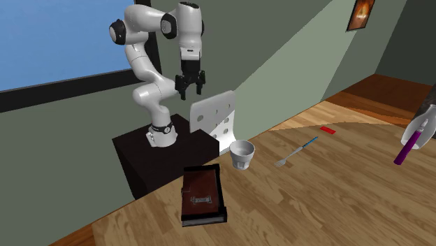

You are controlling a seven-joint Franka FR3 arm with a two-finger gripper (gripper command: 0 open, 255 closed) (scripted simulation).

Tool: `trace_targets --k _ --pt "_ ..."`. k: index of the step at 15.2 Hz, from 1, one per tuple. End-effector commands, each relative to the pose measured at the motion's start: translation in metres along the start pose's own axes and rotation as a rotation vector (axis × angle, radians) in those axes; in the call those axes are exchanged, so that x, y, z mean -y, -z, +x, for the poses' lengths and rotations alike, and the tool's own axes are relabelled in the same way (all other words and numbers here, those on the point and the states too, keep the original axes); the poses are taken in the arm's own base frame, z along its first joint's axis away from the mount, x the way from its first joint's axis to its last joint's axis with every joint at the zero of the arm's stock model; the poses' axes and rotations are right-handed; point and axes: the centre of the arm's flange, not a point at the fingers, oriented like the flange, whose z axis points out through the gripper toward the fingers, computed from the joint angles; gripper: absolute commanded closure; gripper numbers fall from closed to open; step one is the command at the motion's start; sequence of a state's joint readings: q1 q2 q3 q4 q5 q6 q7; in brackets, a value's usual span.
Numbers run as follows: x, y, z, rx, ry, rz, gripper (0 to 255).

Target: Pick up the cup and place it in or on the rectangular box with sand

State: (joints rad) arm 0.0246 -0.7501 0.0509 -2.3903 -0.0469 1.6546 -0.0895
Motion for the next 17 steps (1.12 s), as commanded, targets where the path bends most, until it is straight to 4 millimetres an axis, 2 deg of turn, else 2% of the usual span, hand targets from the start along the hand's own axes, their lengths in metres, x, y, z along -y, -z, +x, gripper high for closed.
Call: trace_targets --k 1,17 --pt "0.0 0.0 0.0 0.0 0.0 0.0 0" --pt "0.124 -0.133 0.115 -0.01 -0.034 -0.048 0"
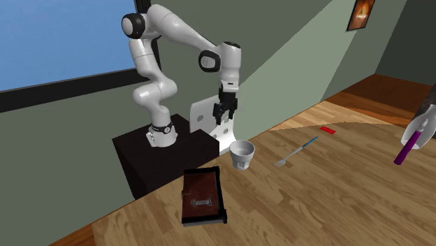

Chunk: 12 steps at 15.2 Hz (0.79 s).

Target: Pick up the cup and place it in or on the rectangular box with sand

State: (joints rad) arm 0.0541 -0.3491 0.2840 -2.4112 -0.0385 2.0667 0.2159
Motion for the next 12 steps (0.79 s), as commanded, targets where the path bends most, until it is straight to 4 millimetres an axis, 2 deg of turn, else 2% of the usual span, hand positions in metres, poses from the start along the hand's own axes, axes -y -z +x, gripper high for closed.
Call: trace_targets --k 1,11,12 --pt "0.015 -0.016 0.015 -0.003 -0.005 -0.004 0" --pt "0.093 -0.098 0.087 -0.009 -0.027 -0.035 0" --pt "0.093 -0.099 0.087 -0.009 -0.027 -0.035 0"
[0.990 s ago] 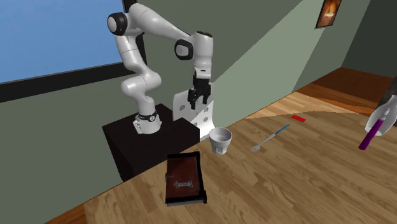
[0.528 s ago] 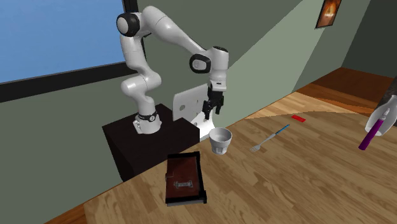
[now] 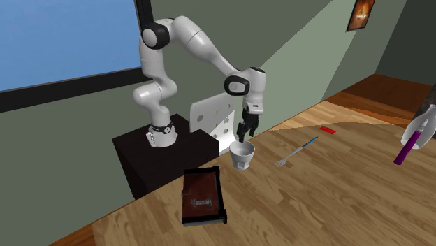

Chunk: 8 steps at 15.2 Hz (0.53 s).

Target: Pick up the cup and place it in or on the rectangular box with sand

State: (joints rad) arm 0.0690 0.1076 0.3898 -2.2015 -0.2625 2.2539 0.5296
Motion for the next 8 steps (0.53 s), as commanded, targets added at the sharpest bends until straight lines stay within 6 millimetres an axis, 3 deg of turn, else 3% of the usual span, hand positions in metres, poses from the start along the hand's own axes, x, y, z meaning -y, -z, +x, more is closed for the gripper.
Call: trace_targets --k 1,8 --pt "0.006 -0.01 0.005 -0.002 -0.002 -0.001 0" --pt "0.005 -0.045 0.005 -0.002 -0.002 -0.001 0"
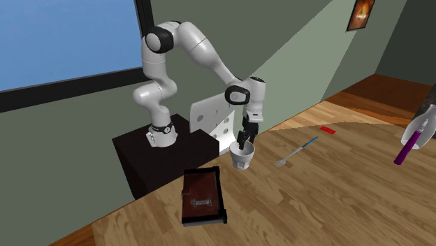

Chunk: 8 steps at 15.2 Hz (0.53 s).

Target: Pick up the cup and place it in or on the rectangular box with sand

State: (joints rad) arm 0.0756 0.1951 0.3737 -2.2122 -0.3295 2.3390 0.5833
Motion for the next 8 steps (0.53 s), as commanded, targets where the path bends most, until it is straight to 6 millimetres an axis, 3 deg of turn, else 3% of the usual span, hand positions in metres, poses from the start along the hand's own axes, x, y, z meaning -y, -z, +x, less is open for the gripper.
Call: trace_targets --k 1,7,8 --pt "-0.0003 -0.0028 0.0009 -0.001 0.0 0.0 0" --pt "-0.0003 -0.0027 0.0009 -0.001 0.0 0.0 0" --pt "-0.0003 -0.0027 0.0009 -0.001 0.0 0.0 255"
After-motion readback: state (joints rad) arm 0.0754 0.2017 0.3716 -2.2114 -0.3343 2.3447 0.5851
